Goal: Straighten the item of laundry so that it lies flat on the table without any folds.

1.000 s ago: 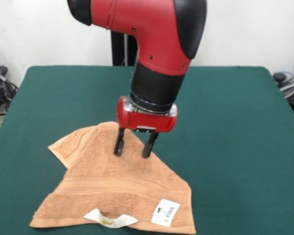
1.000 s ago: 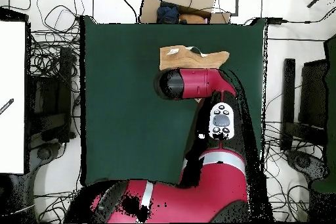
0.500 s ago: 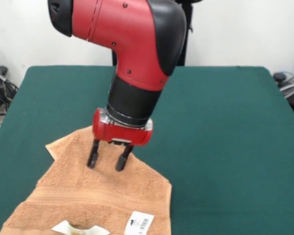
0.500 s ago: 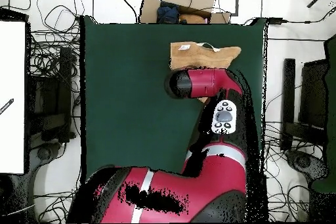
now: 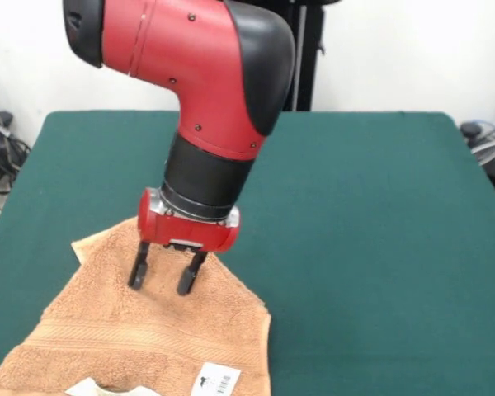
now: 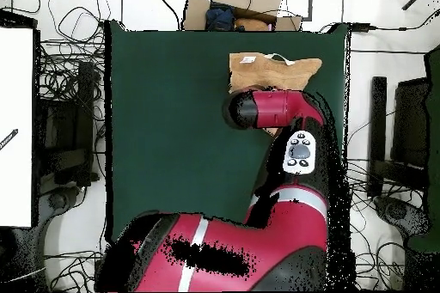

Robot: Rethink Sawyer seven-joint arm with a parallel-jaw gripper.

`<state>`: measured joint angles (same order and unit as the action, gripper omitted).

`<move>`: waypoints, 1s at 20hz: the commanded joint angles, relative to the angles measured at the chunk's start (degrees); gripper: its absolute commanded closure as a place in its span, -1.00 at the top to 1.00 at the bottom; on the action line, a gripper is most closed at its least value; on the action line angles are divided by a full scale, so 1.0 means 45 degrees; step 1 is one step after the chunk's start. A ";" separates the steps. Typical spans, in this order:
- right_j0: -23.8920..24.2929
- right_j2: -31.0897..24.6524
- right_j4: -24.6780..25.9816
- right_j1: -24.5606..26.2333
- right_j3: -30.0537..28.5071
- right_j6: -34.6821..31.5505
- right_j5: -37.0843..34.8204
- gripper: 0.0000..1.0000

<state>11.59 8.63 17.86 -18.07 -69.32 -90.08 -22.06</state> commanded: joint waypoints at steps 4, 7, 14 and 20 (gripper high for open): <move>0.0522 -0.1624 -0.0258 -0.0741 -0.1133 -0.0550 -0.0983 1.00; 0.0747 -0.1926 -0.0223 -0.0914 -0.1311 -0.0183 -0.1188 1.00; 0.1135 -0.2629 -0.0204 -0.1147 -0.1568 0.0322 -0.1551 1.00; 0.1679 -0.3515 -0.0303 -0.1508 -0.1858 0.0956 -0.2228 1.00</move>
<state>17.79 1.98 17.49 -24.63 -70.51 -90.08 -23.74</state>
